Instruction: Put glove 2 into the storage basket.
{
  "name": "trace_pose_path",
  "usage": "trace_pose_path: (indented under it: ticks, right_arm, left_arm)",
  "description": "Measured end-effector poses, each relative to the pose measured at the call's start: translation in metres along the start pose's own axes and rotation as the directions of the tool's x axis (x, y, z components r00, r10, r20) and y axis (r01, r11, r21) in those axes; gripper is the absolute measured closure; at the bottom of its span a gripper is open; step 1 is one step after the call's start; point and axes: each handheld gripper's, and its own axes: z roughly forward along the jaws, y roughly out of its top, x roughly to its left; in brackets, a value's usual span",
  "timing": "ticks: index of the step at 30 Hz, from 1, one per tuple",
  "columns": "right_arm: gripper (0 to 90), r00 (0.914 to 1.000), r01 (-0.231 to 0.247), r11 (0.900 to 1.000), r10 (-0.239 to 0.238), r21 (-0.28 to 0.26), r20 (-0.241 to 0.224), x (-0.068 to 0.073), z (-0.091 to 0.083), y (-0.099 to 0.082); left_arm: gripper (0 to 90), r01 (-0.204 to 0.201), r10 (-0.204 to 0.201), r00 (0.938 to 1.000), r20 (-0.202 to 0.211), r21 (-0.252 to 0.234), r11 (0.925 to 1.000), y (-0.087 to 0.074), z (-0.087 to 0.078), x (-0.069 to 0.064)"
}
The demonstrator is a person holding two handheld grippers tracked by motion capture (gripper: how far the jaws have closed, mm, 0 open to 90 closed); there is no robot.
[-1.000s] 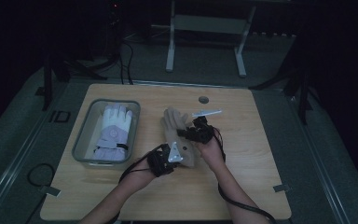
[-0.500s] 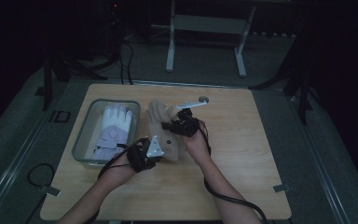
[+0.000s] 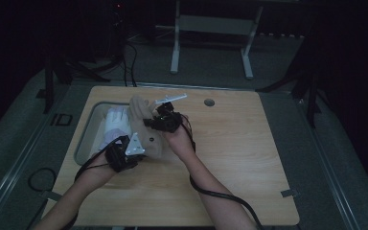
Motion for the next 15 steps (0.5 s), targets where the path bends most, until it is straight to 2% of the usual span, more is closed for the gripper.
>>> trace_pose_path:
  ticks: [8,9,15]
  right_arm:
    - [74.2,0.9994,0.031,0.9993,-0.030,0.020,-0.016,0.020,0.027,0.015]
    - [74.3,0.9988,0.046,0.9987,-0.046,0.022,-0.017,0.025,0.034,0.017]
    - [74.3,0.9987,0.039,0.9988,-0.038,0.029,-0.035,0.033,0.049,0.022]
  left_arm:
    - [82.2,0.037,-0.037,0.9989,-0.030,0.012,0.9992,-0.025,-0.013,0.013]
    - [82.2,0.041,-0.041,0.9986,-0.032,0.013,0.9991,-0.028,-0.014,0.014]
    - [82.2,0.067,-0.066,0.9966,-0.050,0.033,0.9972,-0.043,-0.022,0.023]
